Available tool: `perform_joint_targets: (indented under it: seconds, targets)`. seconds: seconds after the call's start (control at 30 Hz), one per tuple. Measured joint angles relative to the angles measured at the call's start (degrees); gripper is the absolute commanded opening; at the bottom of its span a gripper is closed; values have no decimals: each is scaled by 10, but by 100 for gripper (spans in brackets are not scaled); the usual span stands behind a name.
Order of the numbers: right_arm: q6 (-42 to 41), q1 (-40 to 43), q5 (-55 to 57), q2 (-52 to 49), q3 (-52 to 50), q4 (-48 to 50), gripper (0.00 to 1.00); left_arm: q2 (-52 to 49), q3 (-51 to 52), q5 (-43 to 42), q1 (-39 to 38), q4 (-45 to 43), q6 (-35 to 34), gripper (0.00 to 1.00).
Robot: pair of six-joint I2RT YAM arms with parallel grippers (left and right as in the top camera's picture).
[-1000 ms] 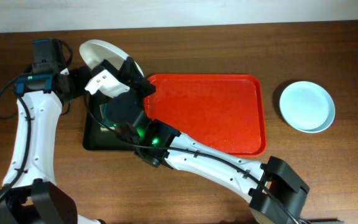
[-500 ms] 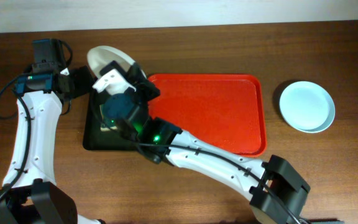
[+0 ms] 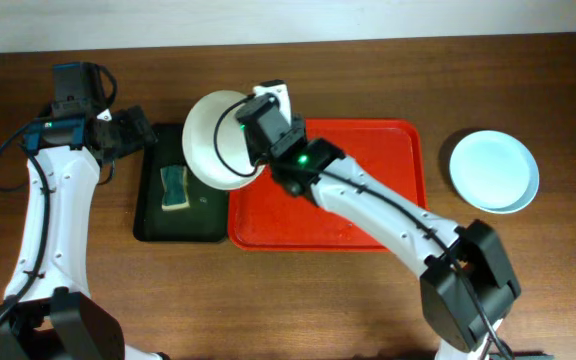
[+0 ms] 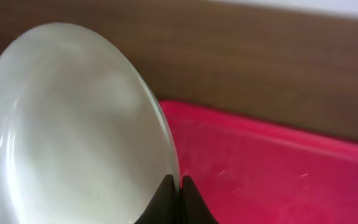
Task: Clean dirty plates on tray and stack at the side
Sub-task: 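Carry the white plate right toward the plate stack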
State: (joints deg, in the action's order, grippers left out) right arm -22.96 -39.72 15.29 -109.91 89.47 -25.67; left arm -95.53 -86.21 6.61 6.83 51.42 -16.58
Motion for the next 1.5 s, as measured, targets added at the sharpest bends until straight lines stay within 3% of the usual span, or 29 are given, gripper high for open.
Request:
perform_joint_targets:
  seconds: [0.27, 0.6, 0.83, 1.13, 1.5]
  targets:
    - [-66, 61, -109, 0, 0, -146, 4, 0, 0, 0, 0, 0, 0, 100]
    - [-99, 143, -169, 0, -3, -230, 4, 0, 0, 0, 0, 0, 0, 99]
    - [-101, 170, -164, 0, -4, -272, 4, 0, 0, 0, 0, 0, 0, 99]
    - [-145, 171, -43, 0, -71, -287, 4, 0, 0, 0, 0, 0, 0, 99]
    - [-137, 180, -71, 0, -92, -314, 4, 0, 0, 0, 0, 0, 0, 99]
